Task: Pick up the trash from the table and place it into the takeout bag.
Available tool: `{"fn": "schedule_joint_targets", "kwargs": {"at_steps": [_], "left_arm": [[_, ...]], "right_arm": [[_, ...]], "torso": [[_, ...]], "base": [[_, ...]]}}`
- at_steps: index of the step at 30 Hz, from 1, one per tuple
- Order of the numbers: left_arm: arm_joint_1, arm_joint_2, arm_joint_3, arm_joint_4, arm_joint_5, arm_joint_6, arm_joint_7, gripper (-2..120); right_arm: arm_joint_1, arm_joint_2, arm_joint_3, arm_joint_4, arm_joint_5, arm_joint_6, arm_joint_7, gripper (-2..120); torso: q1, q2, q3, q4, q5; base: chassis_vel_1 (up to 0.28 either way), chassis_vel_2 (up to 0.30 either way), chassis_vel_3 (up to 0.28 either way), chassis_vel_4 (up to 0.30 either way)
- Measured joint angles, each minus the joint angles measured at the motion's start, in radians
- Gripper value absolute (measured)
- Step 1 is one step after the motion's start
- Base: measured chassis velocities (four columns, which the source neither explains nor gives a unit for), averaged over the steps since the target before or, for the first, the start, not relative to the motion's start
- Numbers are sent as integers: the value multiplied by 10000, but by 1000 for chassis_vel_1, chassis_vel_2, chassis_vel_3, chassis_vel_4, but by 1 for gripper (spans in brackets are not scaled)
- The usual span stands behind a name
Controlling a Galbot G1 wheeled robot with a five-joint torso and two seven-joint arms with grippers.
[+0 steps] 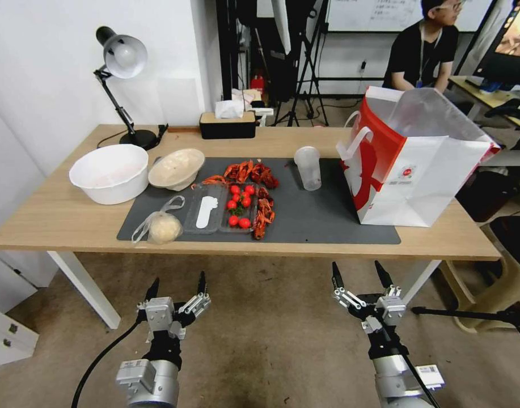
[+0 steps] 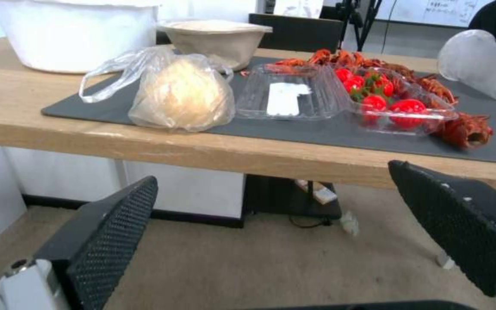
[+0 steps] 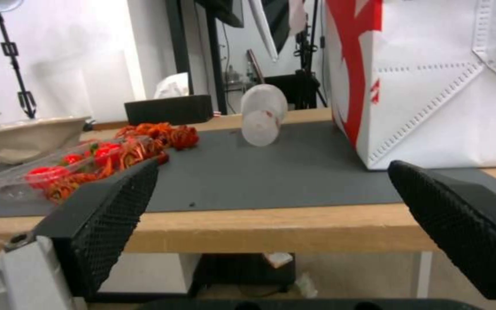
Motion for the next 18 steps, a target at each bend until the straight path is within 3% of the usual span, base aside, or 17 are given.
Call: {"fn": "schedule_joint_targets", "kwargs": {"at_steps": [9,18], "left_arm": [[-119,-20,0,19,-18,22,16,100],[-174,-15,-3,60,-8,56,38,100]], "right_arm": [[873,-323,-249,343,-36,-1065,-12,100],[3834,-964,-1073,253,667,-3015,293,100]], "torso": [[0,0,0,0,1],[1,-1,1,1,-1]], "base": [[0,0,0,0],[0,0,0,0]]}}
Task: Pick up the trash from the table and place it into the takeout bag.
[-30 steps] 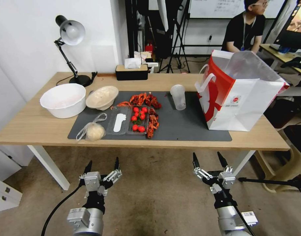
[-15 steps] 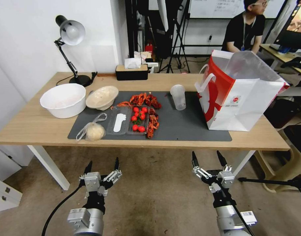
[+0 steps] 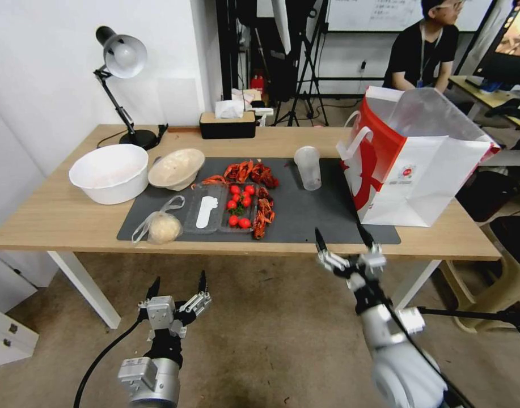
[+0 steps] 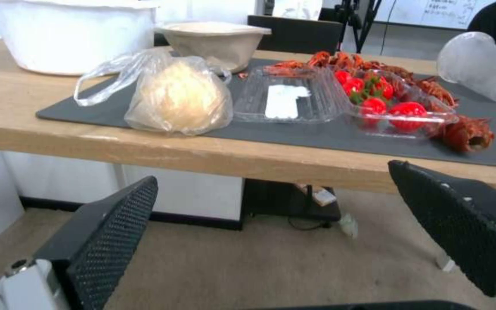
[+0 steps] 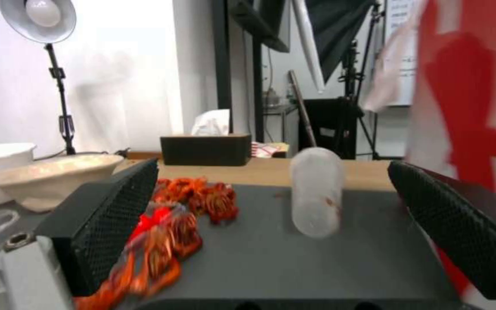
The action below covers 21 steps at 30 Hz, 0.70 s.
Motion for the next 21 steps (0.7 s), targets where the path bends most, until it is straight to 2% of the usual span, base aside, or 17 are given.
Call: {"fn": "schedule_joint_targets", "kwargs": {"at_steps": [6,8,11,12,14,21], "left_arm": [[-33,83,-56,-13,-23,53,128,100],[-32,97,-73,-14,-30,58,131,100],[-33,102,-104,-15,-52,65,132,100],[-33,102,-104,-15,-52,65,132,100],[-51,75,-96,7,-58,71,133,100],[-63,54,-72,31,-53,81,132,100]], "right_arm": [[2006,-317,-853,-902,974,-981,630,100],[2226,-337,-954,-1008,1036,-1137,766,100],[3064,-365,-1337,-1336,1259,-1948,1487,100],[3064,-365,-1337,-1336,1259,-1948,1487,100],[3813,-260,-1739,-1600,1352,-2932,2459,100],[4499,17,-2160,-1916,1455,-3831,3476,100]], "torso": [[0,0,0,-2,1],[-1,0,0,-1,1],[0,0,0,-1,-1],[0,0,0,-1,-1],[0,0,0,-2,-1],[0,0,-1,-1,-1]], "base": [[0,0,0,0],[0,0,0,0],[0,0,0,0],[0,0,0,0],[0,0,0,0],[0,0,0,0]]}}
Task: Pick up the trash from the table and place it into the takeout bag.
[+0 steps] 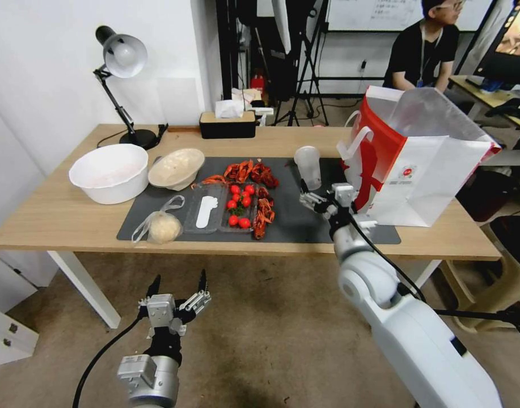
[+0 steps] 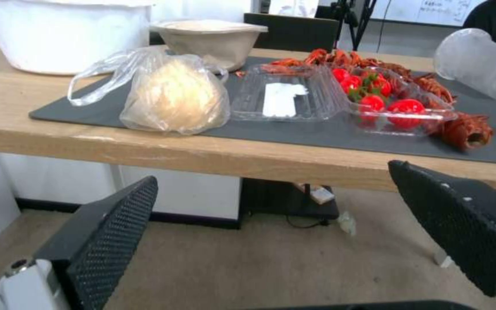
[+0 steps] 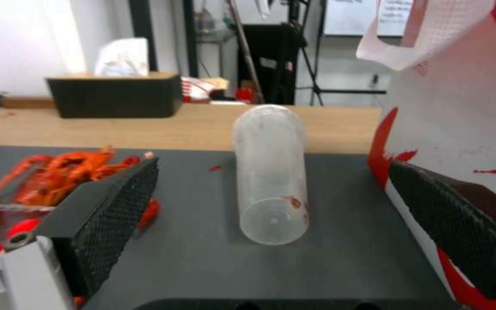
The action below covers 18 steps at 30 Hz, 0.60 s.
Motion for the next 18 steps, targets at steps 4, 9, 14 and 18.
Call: {"fn": "schedule_joint_targets", "kwargs": {"at_steps": [4,9,14,18], "left_arm": [[-6,8,-5,-6,0,25,0,100],[-15,15,-29,-9,-4,43,-2,100],[-20,1,-57,-2,-9,50,-5,100],[-17,-8,-67,0,-24,51,-8,100]], "right_arm": [[319,190,-160,-203,28,-455,470,100],[614,360,-299,-422,65,-857,954,100],[1100,527,-433,-820,91,-1250,1414,100],[1696,642,-552,-1263,215,-1908,1892,100]], "torso": [[0,0,0,1,1],[0,0,0,-1,2],[0,0,0,-1,1],[0,2,0,-1,2]], "base": [[0,0,0,0],[0,0,0,0],[0,0,0,0],[0,0,0,0]]}}
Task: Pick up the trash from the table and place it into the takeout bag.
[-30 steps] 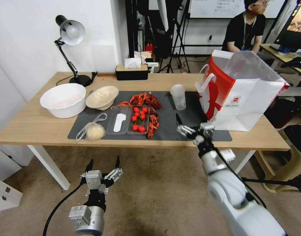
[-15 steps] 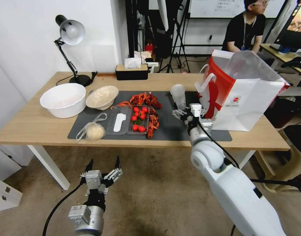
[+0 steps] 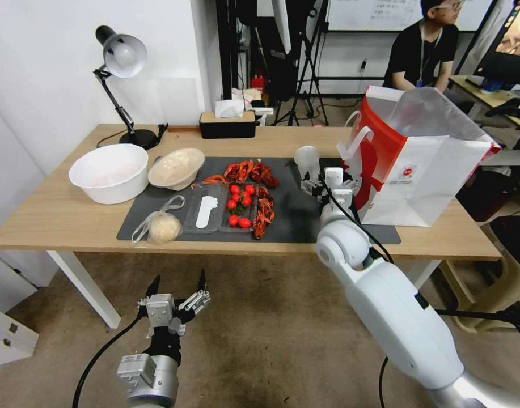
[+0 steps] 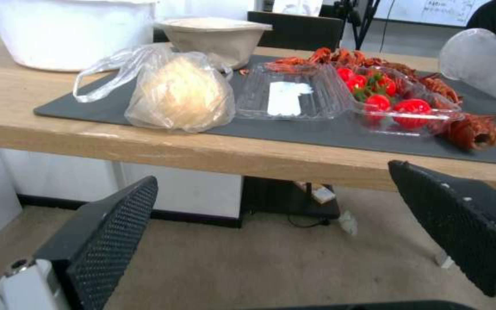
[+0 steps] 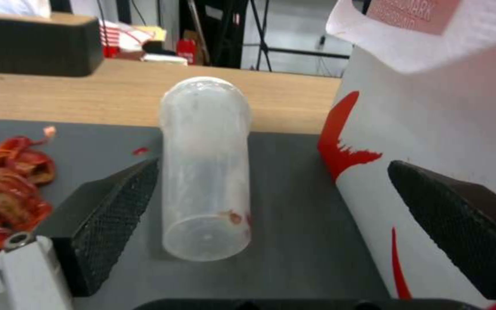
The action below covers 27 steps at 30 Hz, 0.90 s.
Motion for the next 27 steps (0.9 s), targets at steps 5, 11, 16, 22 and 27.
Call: {"fn": "schedule_joint_targets", "kwargs": {"at_steps": [5,11,16,22,27], "left_arm": [[2,17,-28,-3,-130,6,-7,100],[-10,32,-75,-7,-158,15,-10,100],[-13,32,-75,-21,-159,25,-11,100],[-6,37,-97,-29,-159,26,-13,100],[-7,37,-90,-29,-160,27,-14,100]], "right_arm": [[758,54,-121,-494,510,-846,346,100],[1416,86,-222,-1024,839,-1466,500,100],[1805,162,-273,-1459,1028,-1796,677,100],[2002,184,-307,-1692,1156,-1907,691,100],[2129,197,-334,-1888,1294,-2040,696,100]], "torso": [[0,0,0,1,-1],[0,0,0,1,-1],[-2,0,-1,1,0],[-2,0,-1,1,0],[-2,0,0,0,0]], "base": [[0,0,0,0],[0,0,0,0],[0,0,0,0],[0,0,0,0],[0,0,0,0]]}}
